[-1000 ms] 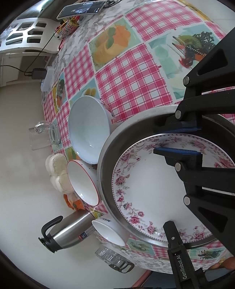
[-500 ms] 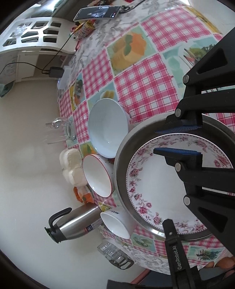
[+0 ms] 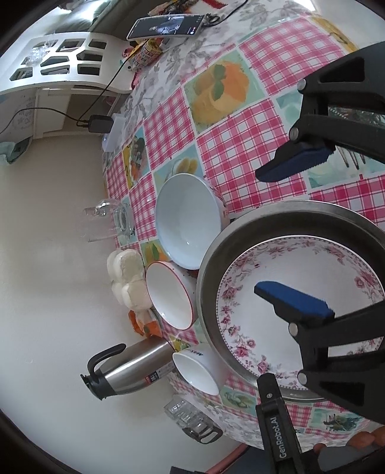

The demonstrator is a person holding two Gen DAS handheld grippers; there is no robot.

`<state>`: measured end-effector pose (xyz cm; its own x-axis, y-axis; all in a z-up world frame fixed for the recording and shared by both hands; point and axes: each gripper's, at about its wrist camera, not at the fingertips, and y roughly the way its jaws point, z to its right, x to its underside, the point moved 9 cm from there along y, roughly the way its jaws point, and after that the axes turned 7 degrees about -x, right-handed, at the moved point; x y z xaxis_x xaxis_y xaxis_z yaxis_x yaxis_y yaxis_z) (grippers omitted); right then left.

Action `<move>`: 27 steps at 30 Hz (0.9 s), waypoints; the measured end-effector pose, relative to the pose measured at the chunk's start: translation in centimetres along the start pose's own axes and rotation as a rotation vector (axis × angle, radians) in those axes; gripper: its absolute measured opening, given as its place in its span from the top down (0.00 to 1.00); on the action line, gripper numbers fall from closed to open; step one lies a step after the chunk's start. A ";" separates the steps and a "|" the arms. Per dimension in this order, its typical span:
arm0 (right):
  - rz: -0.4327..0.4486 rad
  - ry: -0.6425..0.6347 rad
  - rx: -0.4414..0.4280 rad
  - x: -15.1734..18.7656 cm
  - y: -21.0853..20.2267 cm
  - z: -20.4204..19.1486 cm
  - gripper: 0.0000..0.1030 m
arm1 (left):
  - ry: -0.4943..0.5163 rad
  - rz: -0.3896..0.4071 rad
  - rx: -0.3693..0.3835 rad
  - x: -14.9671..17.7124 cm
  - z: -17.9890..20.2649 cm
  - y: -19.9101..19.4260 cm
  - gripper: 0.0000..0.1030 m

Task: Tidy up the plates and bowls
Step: 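Open the right gripper and release the pink floral plate, then move the right gripper to the rim of the red-rimmed white bowl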

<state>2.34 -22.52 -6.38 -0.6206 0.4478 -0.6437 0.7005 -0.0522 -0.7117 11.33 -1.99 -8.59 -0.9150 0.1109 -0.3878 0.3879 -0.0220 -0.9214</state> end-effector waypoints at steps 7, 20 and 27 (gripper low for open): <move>-0.002 -0.013 -0.017 0.1 0.1 -0.2 0.12 | -0.022 -0.010 -0.022 0.1 -0.5 0.4 0.26; 0.016 -0.005 -0.006 -0.2 -0.1 0.7 0.00 | -0.062 0.026 -0.072 -0.2 -1.5 0.3 0.01; 0.022 -0.040 0.000 -0.3 -0.2 0.6 0.00 | -0.061 0.060 -0.058 -1.0 -0.8 -0.4 0.01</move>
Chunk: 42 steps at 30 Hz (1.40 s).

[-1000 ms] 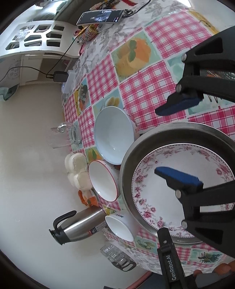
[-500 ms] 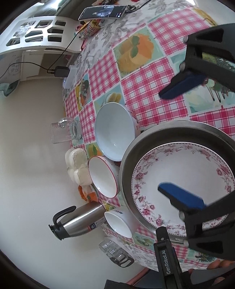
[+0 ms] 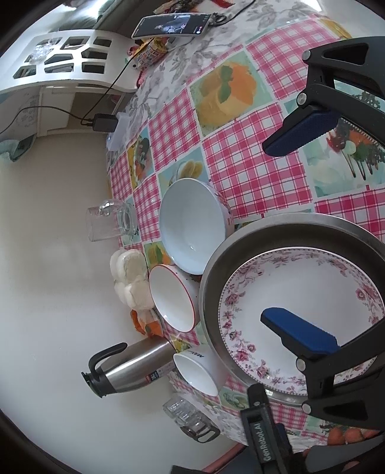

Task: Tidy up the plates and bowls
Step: 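Move the right gripper to the rim of the red-rimmed white bowl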

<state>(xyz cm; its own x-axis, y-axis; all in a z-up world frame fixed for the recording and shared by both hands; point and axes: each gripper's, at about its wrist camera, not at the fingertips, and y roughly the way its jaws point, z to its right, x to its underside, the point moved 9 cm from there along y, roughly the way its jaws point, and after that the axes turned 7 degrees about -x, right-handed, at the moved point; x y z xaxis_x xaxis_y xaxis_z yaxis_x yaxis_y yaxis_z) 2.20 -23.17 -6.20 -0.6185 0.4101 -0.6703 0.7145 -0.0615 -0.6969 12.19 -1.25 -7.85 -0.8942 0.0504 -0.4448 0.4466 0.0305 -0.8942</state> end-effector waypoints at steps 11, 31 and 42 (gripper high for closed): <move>0.107 0.018 -0.014 -2.7 -1.3 1.1 0.00 | 0.055 0.204 0.049 -3.9 3.5 -3.0 0.01; 0.140 -0.035 0.086 -9.5 -2.7 2.4 0.00 | 0.011 0.352 0.156 -9.0 5.6 -5.2 0.01; 0.062 -0.001 0.159 -14.2 -2.5 2.7 0.00 | 0.040 0.314 0.189 -9.5 7.0 -3.6 0.01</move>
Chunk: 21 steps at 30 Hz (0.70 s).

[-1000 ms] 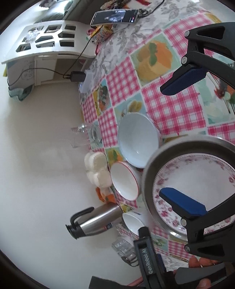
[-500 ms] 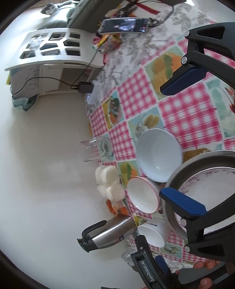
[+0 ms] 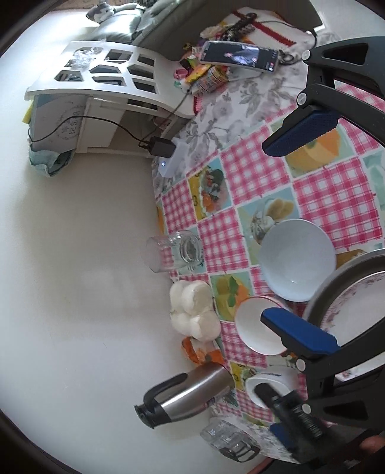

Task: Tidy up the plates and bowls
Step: 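Move the right gripper to the rim of the red-rimmed white bowl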

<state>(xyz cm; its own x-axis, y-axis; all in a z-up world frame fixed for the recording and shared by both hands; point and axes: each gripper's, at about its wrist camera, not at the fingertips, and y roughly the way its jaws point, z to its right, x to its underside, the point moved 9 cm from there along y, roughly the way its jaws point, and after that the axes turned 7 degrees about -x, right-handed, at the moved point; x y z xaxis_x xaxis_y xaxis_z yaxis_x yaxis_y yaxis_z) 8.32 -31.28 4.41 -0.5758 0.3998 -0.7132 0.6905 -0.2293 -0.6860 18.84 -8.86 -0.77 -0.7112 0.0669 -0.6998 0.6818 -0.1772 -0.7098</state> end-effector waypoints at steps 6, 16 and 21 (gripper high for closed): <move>0.000 -0.097 0.018 -2.2 0.4 -1.9 0.00 | -0.011 -0.038 0.013 -0.2 0.6 1.7 0.01; -0.106 -0.199 -0.026 -1.3 5.2 -5.8 0.00 | -0.070 -0.102 0.057 -0.1 -0.3 4.3 0.00; -0.178 -0.149 -0.066 -0.1 8.2 -6.2 0.01 | -0.084 -0.184 0.056 0.5 -1.2 6.2 0.01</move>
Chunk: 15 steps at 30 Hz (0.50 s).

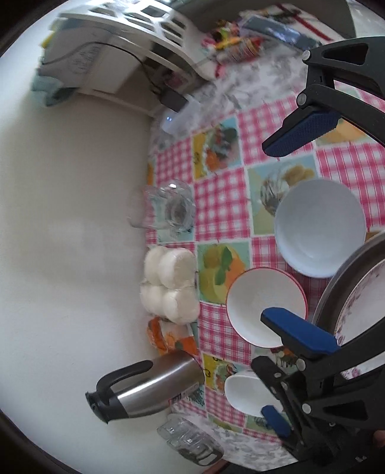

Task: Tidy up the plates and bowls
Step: 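Move the right gripper to the rim of the red-rimmed white bowl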

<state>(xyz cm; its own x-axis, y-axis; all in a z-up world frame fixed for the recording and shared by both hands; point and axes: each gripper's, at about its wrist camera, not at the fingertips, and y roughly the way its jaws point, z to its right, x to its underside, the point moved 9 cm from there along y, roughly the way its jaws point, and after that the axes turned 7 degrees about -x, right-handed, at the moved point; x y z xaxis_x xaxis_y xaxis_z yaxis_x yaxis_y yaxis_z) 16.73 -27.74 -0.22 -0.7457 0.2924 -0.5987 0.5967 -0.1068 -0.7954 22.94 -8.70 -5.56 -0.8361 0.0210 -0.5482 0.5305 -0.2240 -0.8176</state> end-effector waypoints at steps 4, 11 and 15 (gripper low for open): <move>-0.014 -0.034 0.028 0.0 1.4 0.0 0.01 | -0.034 -0.020 0.017 -0.3 -0.5 0.4 0.01; -0.034 -0.070 0.046 -0.2 3.1 -0.1 0.01 | -0.060 -0.019 0.014 -1.0 -0.4 0.5 0.02; -0.046 -0.090 0.038 0.0 4.2 -0.6 0.06 | -0.020 -0.043 0.020 -0.6 0.4 1.5 0.06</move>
<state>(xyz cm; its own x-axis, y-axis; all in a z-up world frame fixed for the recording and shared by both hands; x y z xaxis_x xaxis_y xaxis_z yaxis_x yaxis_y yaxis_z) 19.45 -27.60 -3.54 -0.7964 0.2115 -0.5666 0.5512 -0.1316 -0.8239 24.14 -9.45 -6.38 -0.8609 0.0115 -0.5086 0.4910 -0.2426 -0.8367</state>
